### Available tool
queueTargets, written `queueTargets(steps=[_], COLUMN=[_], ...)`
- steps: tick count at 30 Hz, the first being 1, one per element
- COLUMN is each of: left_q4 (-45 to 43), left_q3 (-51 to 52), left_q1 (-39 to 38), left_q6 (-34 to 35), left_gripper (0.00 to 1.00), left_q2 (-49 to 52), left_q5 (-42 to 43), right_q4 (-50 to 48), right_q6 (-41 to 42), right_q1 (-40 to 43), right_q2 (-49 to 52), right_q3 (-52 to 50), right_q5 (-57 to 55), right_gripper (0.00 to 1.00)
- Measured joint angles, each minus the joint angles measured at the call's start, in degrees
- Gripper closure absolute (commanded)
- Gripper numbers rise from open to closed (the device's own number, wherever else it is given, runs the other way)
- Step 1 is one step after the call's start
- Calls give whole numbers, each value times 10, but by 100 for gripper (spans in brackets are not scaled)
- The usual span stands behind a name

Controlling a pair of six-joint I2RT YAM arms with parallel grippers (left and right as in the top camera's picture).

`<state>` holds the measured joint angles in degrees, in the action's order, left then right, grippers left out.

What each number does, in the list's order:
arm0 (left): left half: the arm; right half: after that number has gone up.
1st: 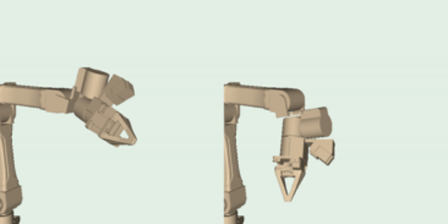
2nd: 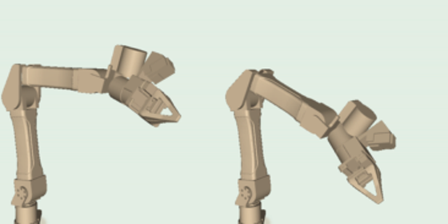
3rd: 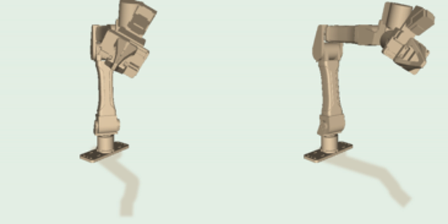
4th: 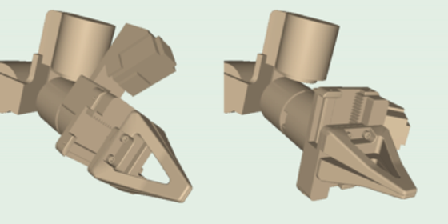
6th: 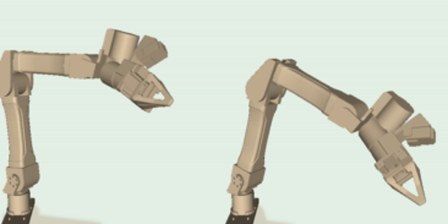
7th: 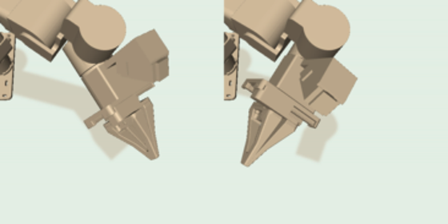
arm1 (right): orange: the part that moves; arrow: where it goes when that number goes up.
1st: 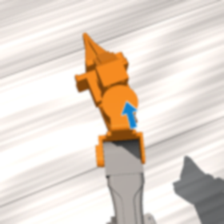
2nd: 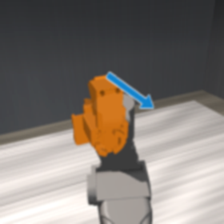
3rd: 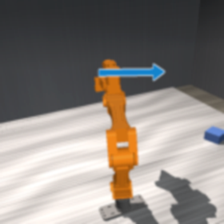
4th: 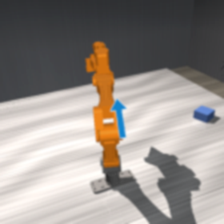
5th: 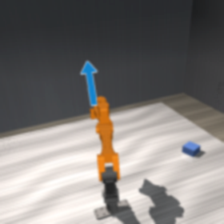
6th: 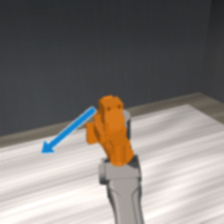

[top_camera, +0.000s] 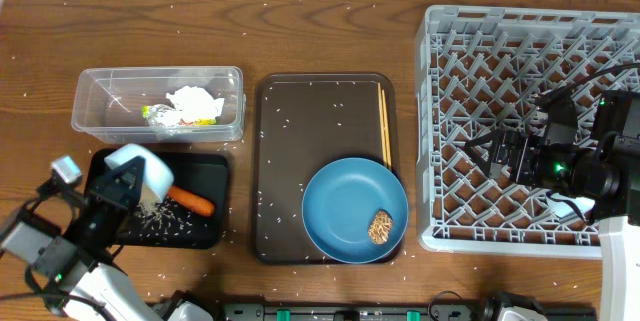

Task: Sort waste into correct bins and load items into the dishwasher rack
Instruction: 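Carry the bowl over the black tray and tip the rice out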

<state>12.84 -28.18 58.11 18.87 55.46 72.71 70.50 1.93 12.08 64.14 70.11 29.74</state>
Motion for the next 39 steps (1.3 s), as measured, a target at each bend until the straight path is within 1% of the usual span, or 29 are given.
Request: queueTargets(steps=[3,8,13,18,22,31,34,39], left_q4=[-36,-82,-89,-87,-91,-190,-193,-210], left_q3=[27,64,70,70,71,72,72,72], left_q1=[41,88,104,104,104,109,108,103], left_q6=[-9,-14,-38,-49,-36,39,73,105], left_gripper=[94,94,94,94,94,94,93,94], left_q2=[9,49,94,115,115,115,115,115], left_q5=[47,111,141,148,151,121,105,85], right_q4=[0,0,0,0,0,-3,-4,-4], right_q6=[0,3,5,6,7,13,17,20], right_q1=[0,0,0,0,0,0,0,0], right_q2=[0,0,0,0,0,0,0,0], right_q3=[0,0,0,0,0,0,0,0], right_q5=[0,0,0,0,0,0,0,0], right_gripper=[2,2,2,2,2,2,2,2])
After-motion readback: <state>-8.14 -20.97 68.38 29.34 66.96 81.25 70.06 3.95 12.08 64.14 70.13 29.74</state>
